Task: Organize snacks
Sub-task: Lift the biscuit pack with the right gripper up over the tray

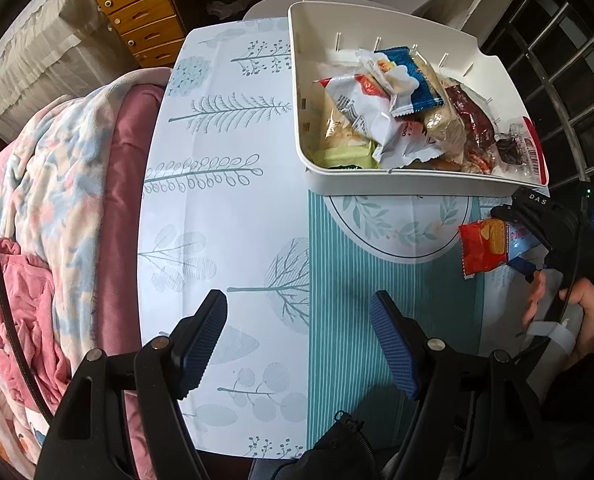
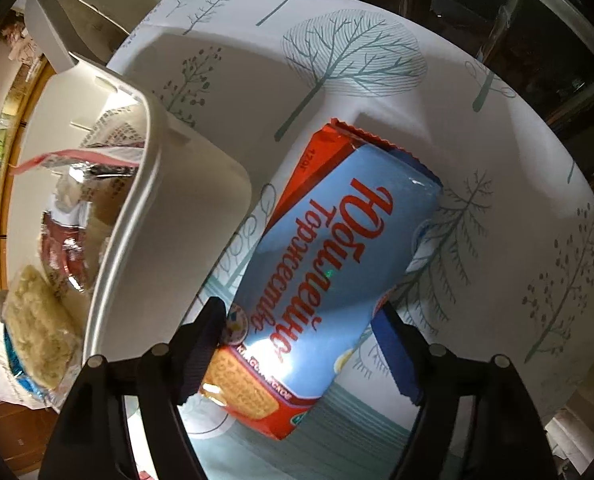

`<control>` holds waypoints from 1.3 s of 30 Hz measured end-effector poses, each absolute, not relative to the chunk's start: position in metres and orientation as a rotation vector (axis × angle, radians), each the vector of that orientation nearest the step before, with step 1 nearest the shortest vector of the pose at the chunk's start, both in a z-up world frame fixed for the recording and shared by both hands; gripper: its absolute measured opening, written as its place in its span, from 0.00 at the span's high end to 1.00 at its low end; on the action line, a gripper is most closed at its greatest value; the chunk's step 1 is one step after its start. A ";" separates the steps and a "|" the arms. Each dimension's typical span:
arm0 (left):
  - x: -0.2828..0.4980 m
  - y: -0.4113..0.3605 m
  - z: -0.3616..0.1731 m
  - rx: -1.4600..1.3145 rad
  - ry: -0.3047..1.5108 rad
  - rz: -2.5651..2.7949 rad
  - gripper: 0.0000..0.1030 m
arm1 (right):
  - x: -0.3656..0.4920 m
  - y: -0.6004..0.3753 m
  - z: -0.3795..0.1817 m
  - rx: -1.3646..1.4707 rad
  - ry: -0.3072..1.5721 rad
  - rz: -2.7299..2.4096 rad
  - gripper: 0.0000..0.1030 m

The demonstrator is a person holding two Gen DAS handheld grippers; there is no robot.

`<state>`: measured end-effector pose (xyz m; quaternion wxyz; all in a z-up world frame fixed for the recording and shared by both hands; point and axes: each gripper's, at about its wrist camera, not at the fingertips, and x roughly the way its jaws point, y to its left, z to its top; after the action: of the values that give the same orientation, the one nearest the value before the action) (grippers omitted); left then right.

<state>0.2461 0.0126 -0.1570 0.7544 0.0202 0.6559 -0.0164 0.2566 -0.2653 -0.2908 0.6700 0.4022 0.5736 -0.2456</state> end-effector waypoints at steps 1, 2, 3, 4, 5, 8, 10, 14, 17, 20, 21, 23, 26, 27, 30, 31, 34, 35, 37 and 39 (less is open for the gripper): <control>0.245 0.013 -0.157 0.044 1.431 -0.031 0.30 | 0.259 -0.265 -0.291 0.898 1.297 -0.559 0.26; 0.245 0.014 -0.157 0.044 1.432 -0.025 0.30 | 0.261 -0.264 -0.291 0.886 1.301 -0.565 0.26; 0.244 0.015 -0.157 0.044 1.432 -0.021 0.30 | 0.262 -0.263 -0.291 0.877 1.303 -0.569 0.26; 0.243 0.016 -0.157 0.044 1.433 -0.013 0.30 | 0.262 -0.262 -0.291 0.870 1.304 -0.574 0.26; 0.242 0.017 -0.157 0.044 1.434 -0.006 0.30 | 0.265 -0.260 -0.290 0.862 1.306 -0.578 0.26; 0.239 0.020 -0.157 0.047 1.440 0.012 0.29 | 0.272 -0.256 -0.290 0.845 1.311 -0.582 0.26; 0.236 0.022 -0.157 0.045 1.441 0.022 0.29 | 0.273 -0.254 -0.288 0.837 1.314 -0.580 0.28; 0.232 0.025 -0.154 0.039 1.437 0.038 0.29 | 0.274 -0.247 -0.284 0.816 1.323 -0.569 0.35; 0.229 0.029 -0.152 0.031 1.431 0.045 0.29 | 0.271 -0.244 -0.281 0.807 1.337 -0.568 0.39; 0.225 0.032 -0.148 0.024 1.421 0.044 0.29 | 0.263 -0.244 -0.280 0.817 1.350 -0.573 0.42; 0.225 0.032 -0.148 0.024 1.418 0.043 0.29 | 0.260 -0.244 -0.280 0.821 1.354 -0.578 0.43; 0.223 0.033 -0.145 0.020 1.410 0.036 0.29 | 0.252 -0.246 -0.282 0.838 1.347 -0.582 0.44; 0.221 0.036 -0.143 0.014 1.401 0.024 0.29 | 0.240 -0.250 -0.282 0.867 1.326 -0.594 0.44; 0.221 0.036 -0.142 0.014 1.399 0.021 0.29 | 0.235 -0.252 -0.281 0.879 1.322 -0.604 0.44; 0.222 0.037 -0.139 0.018 1.387 0.001 0.29 | 0.222 -0.257 -0.278 0.909 1.298 -0.629 0.44; 0.223 0.037 -0.137 0.022 1.379 -0.009 0.29 | 0.217 -0.258 -0.274 0.914 1.282 -0.640 0.44; 0.225 0.037 -0.133 0.030 1.366 -0.038 0.29 | 0.206 -0.264 -0.260 0.911 1.232 -0.662 0.44; 0.226 0.038 -0.133 0.032 1.363 -0.051 0.29 | 0.199 -0.264 -0.251 0.906 1.208 -0.668 0.44; 0.227 0.039 -0.134 0.035 1.362 -0.071 0.29 | 0.194 -0.261 -0.235 0.888 1.160 -0.675 0.44; 0.228 0.040 -0.136 0.038 1.364 -0.093 0.29 | 0.191 -0.256 -0.218 0.858 1.109 -0.682 0.44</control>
<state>0.2278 0.0404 -0.1362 0.7751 0.0176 0.6301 -0.0430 0.1907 -0.2564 -0.2179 0.7112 0.3868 0.5000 -0.3075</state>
